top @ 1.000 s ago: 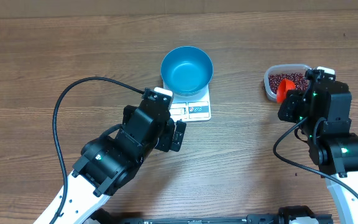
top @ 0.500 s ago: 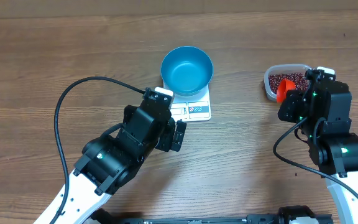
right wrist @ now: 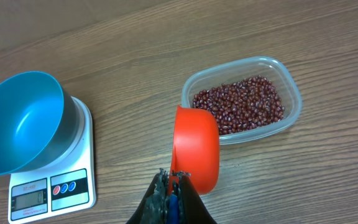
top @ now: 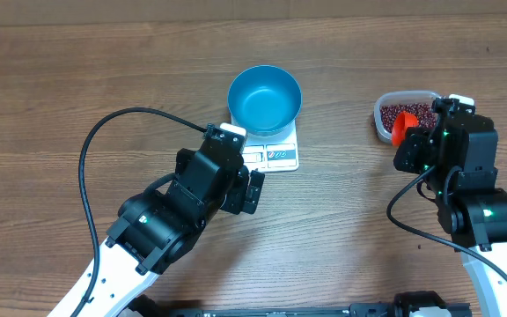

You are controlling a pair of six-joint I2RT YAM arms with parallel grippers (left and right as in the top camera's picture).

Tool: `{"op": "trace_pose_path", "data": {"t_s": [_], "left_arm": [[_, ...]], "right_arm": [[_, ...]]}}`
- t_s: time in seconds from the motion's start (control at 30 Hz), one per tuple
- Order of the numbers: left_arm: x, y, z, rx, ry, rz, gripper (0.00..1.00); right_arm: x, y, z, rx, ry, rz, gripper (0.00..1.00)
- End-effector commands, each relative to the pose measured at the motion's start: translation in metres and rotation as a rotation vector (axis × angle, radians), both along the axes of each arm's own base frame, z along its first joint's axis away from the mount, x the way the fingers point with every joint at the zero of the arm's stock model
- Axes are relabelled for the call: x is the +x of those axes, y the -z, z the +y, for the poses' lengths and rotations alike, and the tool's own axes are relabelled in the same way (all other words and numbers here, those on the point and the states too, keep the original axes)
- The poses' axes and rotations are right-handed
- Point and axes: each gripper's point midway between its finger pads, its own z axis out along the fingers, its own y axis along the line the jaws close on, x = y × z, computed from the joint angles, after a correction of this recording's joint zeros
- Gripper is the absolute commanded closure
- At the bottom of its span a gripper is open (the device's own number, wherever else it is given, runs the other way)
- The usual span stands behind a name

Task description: Scoop item into bowl and weigh 150g on scale

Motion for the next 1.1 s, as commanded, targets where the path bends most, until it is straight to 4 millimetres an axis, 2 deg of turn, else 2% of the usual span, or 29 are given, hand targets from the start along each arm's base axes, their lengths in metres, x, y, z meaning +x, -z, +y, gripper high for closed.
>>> {"op": "trace_pose_path", "data": {"t_s": [0.0, 0.43, 0.6, 0.87, 1.07], "left_arm": [[0.0, 0.001, -0.001, 0.01, 0.017, -0.001, 0.0], [0.0, 0.001, -0.001, 0.01, 0.017, -0.001, 0.0], [0.0, 0.001, -0.001, 0.01, 0.017, -0.001, 0.01], [0.0, 0.001, -0.001, 0.01, 0.017, -0.001, 0.01], [0.0, 0.001, -0.001, 0.01, 0.017, -0.001, 0.01]], "right_arm": [[0.004, -0.019, 0.0, 0.003, -0.003, -0.05, 0.96], [0.003, -0.019, -0.002, -0.005, 0.001, -0.047, 0.96], [0.006, -0.013, -0.003, -0.067, -0.043, -0.026, 0.96], [0.026, 0.015, -0.023, -0.103, 0.028, 0.08, 0.96], [0.053, 0.004, -0.047, -0.15, 0.043, 0.097, 0.96]]}}
